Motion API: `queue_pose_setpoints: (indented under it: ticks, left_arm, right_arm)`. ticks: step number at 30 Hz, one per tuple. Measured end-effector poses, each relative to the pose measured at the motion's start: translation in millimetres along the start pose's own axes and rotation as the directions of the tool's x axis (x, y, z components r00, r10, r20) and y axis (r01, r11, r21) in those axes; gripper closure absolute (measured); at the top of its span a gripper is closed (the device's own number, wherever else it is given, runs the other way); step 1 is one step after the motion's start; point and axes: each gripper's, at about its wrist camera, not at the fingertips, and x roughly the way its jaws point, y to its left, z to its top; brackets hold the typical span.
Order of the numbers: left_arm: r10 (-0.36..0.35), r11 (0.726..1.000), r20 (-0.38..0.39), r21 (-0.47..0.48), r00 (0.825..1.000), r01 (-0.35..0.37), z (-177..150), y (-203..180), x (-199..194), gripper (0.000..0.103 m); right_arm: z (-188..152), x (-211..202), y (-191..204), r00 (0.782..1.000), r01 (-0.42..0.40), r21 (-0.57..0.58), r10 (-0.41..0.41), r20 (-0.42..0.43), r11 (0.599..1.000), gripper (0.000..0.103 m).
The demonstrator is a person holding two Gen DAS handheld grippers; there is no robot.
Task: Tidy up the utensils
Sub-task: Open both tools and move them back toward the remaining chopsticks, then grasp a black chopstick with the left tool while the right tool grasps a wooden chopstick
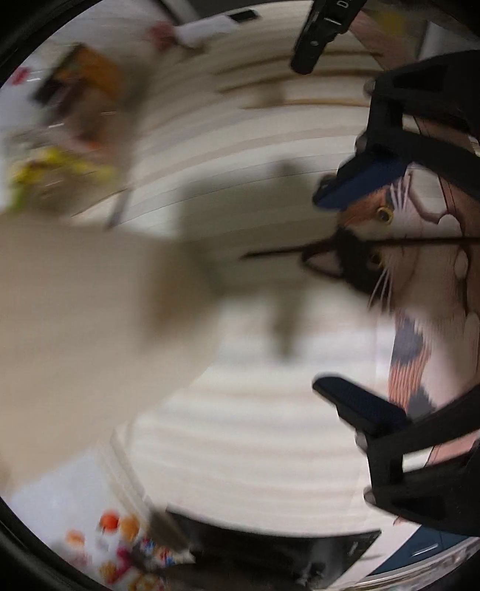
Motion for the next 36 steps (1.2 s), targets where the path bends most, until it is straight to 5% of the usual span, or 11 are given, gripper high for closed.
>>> queue_pose_setpoints:
  ticks: [2, 6, 7, 8, 15, 19, 36]
  left_arm:
    - [-0.01, 1.0, -0.05, 0.016, 0.999, 0.011, -5.1, -12.0, 19.2, 0.046]
    - [0.004, 0.999, -0.064, 0.052, 0.998, 0.0, -5.8, -25.1, 37.1, 0.062]
    - [-0.004, 0.998, -0.061, 0.061, 0.998, 0.008, -4.8, -27.0, 36.1, 0.074]
    - [-0.017, 0.998, -0.066, 0.06, 0.998, 0.021, -4.1, -27.0, 35.4, 0.099]
    - [0.023, 1.0, -0.1, -0.017, 0.995, -0.024, -15.8, 23.6, 33.1, 0.1]
    - [0.023, 0.997, -0.107, -0.064, 0.994, -0.03, -26.3, 50.6, 30.9, 0.1]
    - [0.002, 0.996, -0.081, -0.085, 0.997, -0.008, -35.5, 58.0, 33.3, 0.1]
  right_arm:
    - [-0.6, 6.3, -0.6, 1.0, 0.002, -0.001, -0.002, -0.017, 1.0, 0.064]
    - [-3.2, 33.0, 5.1, 0.996, 0.034, -0.039, -0.037, -0.08, 0.999, 0.074]
    - [-4.8, 34.7, 8.9, 0.995, 0.063, -0.059, -0.067, -0.067, 0.996, 0.079]
    - [-5.1, 35.5, 14.0, 0.995, 0.07, -0.079, -0.076, -0.069, 0.994, 0.092]
    - [-13.5, 48.2, 55.1, 0.992, 0.019, -0.161, -0.039, -0.123, 0.987, 0.097]
    - [-21.0, 54.8, 70.5, 0.987, 0.051, -0.216, -0.082, -0.136, 0.975, 0.097]
    - [0.4, 76.1, 109.8, 0.97, 0.106, -0.28, -0.161, -0.18, 0.954, 0.096]
